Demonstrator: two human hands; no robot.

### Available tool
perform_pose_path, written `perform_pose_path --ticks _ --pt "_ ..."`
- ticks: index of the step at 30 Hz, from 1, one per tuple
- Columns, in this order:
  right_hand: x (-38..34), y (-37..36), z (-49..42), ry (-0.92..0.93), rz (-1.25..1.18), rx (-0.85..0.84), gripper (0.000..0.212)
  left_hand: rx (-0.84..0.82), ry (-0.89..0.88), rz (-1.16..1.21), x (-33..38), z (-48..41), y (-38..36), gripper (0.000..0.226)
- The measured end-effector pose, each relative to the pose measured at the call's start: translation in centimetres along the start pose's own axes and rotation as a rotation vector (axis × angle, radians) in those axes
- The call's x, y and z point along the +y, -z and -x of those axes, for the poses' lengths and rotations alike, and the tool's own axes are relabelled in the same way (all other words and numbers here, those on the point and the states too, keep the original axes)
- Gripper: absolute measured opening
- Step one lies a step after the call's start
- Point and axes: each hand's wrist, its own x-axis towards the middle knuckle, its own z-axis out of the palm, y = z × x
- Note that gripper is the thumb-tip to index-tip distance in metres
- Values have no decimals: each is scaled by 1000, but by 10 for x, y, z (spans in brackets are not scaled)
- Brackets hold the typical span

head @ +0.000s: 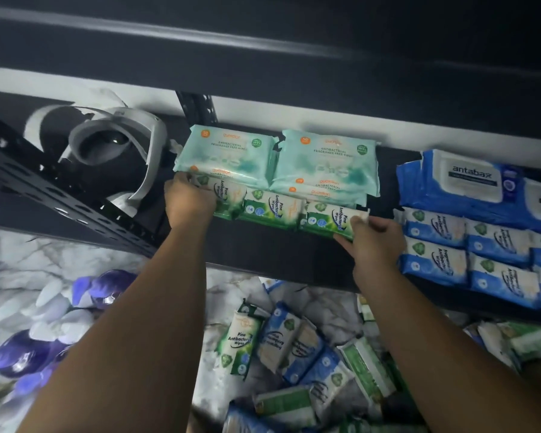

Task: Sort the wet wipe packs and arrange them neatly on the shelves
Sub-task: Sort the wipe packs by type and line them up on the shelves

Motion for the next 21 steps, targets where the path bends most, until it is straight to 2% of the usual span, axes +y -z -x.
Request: perform_pose_path --ticks 2,7,10,14,16,18,21 --pt "2 -7 -4 36 55 -1 21 19 -1 -20 0 1 -3 34" --pt "12 -9 -12 308 564 70 15 33 29 -61 -8 4 -6 38" --pt "13 -8 -18 384 712 38 20 42 18 -31 -9 10 -6 41" --pt "16 6 -11 408 753 20 38 193 6 130 -19 40 -9 45" --pt "23 27 2 419 731 16 41 258 -32 183 -26 67 -10 43" --pt "35 56 17 401 727 -24 35 235 -72 194 -36 98 -13 37" --pt "57 107 42 329 756 -39 26 95 -78 144 -59 147 -17 28"
